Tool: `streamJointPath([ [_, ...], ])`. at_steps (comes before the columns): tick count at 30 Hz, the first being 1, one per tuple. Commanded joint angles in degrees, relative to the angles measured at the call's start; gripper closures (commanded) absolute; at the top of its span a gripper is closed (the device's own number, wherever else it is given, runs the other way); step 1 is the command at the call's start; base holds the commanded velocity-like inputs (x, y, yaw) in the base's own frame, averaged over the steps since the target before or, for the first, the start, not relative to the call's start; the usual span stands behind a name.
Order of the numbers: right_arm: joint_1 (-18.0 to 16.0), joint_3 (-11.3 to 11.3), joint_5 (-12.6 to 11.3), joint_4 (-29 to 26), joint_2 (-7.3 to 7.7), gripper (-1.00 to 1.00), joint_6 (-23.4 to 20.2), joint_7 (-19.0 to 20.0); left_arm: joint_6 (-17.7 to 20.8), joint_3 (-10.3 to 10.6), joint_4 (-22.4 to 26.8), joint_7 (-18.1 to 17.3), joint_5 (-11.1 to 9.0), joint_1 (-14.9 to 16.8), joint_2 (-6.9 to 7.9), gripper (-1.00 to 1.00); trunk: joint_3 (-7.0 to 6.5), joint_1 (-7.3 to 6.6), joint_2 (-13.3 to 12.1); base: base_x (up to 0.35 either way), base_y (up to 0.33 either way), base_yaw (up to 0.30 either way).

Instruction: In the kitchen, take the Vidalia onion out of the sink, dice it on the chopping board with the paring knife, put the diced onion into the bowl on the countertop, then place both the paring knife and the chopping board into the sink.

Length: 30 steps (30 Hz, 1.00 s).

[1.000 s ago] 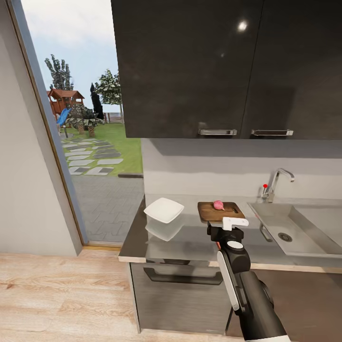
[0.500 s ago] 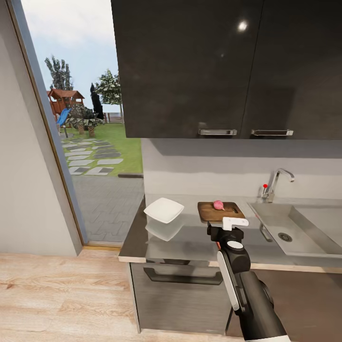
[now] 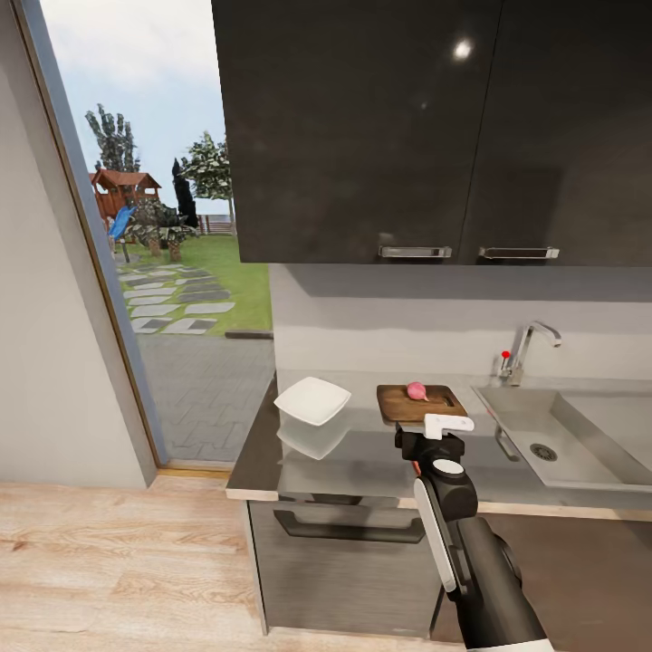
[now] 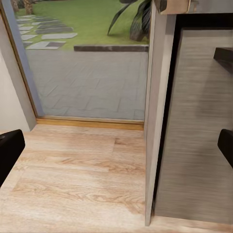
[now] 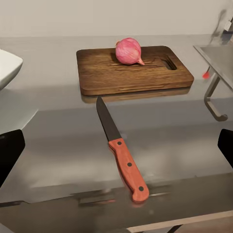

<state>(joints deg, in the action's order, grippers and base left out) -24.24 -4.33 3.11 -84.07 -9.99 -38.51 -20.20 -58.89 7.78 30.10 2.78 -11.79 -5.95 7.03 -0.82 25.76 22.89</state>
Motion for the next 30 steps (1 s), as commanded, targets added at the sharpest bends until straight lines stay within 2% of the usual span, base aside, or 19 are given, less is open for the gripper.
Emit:
streamJointPath([
  [1,-0.02,-0.07,0.32,-0.04,0.00,-1.00,-0.43,-0.10,-0.08,0.48,0.06,0.29,-0.42,-0.02,0.09,-1.00,0.01,0.02,0.03,0.000,0.000,0.000],
  [30,-0.02,-0.07,0.32,-0.04,0.00,-1.00,-0.43,-0.10,-0.08,0.48,0.04,0.29,-0.42,-0.02,0.09,-1.00,0.01,0.02,0.03,0.000,0.000,0.000],
])
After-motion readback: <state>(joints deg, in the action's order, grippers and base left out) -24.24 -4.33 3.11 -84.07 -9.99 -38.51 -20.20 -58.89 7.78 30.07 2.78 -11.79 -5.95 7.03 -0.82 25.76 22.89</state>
